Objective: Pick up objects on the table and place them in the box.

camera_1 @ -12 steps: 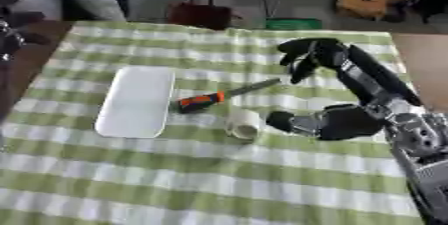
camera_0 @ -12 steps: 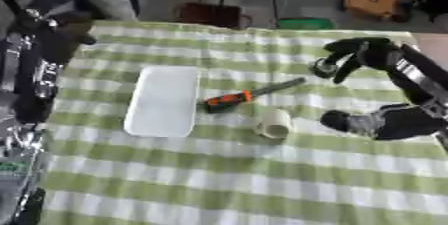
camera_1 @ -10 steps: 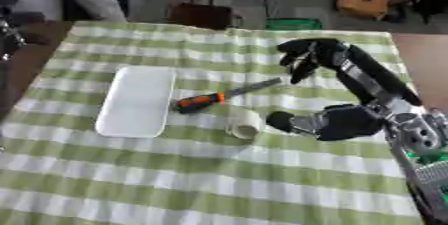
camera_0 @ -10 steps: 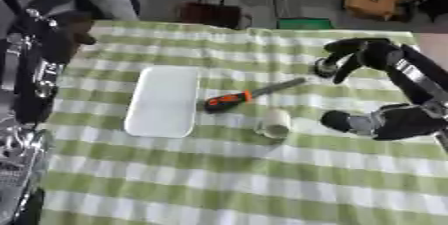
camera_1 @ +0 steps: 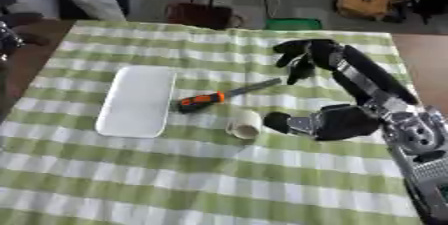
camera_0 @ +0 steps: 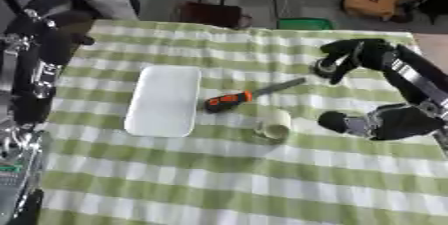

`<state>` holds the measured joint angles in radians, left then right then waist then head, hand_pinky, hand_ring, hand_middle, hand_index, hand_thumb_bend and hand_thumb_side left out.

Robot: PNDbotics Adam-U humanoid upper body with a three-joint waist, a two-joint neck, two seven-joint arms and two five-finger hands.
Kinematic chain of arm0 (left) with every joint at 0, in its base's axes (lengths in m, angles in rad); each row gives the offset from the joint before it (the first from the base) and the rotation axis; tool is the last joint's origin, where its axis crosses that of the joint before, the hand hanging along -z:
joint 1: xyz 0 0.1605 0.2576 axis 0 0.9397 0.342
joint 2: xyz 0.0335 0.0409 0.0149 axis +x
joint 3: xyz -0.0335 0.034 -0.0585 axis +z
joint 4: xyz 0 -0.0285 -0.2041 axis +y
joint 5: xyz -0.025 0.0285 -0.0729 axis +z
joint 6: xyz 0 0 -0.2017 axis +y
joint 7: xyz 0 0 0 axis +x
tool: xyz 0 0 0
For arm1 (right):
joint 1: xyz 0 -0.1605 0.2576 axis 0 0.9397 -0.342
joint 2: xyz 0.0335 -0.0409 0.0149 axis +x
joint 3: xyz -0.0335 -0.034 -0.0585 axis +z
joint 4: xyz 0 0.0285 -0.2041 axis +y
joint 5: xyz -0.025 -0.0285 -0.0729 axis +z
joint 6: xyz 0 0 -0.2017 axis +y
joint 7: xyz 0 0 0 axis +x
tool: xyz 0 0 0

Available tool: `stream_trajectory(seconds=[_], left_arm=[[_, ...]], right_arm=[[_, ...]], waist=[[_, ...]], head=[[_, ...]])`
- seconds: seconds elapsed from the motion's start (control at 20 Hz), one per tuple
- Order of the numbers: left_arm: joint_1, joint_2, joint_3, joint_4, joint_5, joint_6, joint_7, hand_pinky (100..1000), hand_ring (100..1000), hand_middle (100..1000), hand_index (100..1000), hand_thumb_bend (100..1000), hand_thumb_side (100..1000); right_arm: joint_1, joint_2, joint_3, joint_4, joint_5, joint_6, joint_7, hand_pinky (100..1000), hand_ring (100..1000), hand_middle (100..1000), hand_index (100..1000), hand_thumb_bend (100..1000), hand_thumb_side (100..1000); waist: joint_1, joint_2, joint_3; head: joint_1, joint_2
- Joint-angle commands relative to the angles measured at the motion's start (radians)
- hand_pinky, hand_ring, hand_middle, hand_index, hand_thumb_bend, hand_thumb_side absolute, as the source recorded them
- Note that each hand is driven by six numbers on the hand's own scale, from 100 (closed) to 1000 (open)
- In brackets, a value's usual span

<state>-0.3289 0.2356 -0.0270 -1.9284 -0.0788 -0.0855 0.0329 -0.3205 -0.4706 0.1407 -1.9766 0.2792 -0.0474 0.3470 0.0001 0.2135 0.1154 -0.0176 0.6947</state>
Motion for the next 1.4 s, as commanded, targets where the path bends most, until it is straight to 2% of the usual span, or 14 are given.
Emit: stream_trajectory(seconds=[0.05,0.55,0.75,0.95,1.15,1.4], left_arm=[[-0.011,0.009,0.001,-0.015,0.005,-0.001,-0.005,618,761,851,835,697,752],[-0.012,0.011,-0.003,-0.015,0.007,-0.001,-0.009,619,762,852,835,695,752],[-0.012,0.009,-0.008,-0.014,0.010,-0.001,-0.015,619,762,852,836,696,752],[-0.013,0.008,-0.011,-0.014,0.012,-0.002,-0.019,619,763,852,836,696,753],[-0.014,0.004,-0.015,-0.013,0.016,-0.002,-0.024,619,763,852,836,695,753],[-0.014,0.002,-0.017,-0.013,0.018,-0.003,-0.027,619,763,853,836,694,754]], right_arm=[[-0.014,-0.017,-0.007,-0.019,-0.006,0.000,0.001,670,577,675,868,692,501],[-0.050,-0.047,0.022,0.032,0.000,-0.006,0.024,685,588,684,873,692,494],[-0.103,-0.097,0.078,0.110,0.033,-0.022,0.074,693,597,689,874,690,490],[-0.138,-0.104,0.110,0.188,0.053,-0.044,0.121,699,605,688,871,690,477],[-0.187,-0.083,0.131,0.286,0.094,-0.030,0.164,704,611,688,869,691,469],[-0.222,-0.056,0.136,0.398,0.119,-0.059,0.164,704,611,684,866,691,467]], waist=[[0.001,-0.012,0.001],[0.000,-0.017,0.009],[-0.002,-0.025,0.018],[-0.001,-0.026,0.025],[0.003,-0.025,0.035],[0.004,-0.023,0.040]], head=[[-0.004,0.002],[-0.013,0.002],[-0.018,0.003],[-0.023,0.004],[-0.035,0.006],[-0.044,0.011]])
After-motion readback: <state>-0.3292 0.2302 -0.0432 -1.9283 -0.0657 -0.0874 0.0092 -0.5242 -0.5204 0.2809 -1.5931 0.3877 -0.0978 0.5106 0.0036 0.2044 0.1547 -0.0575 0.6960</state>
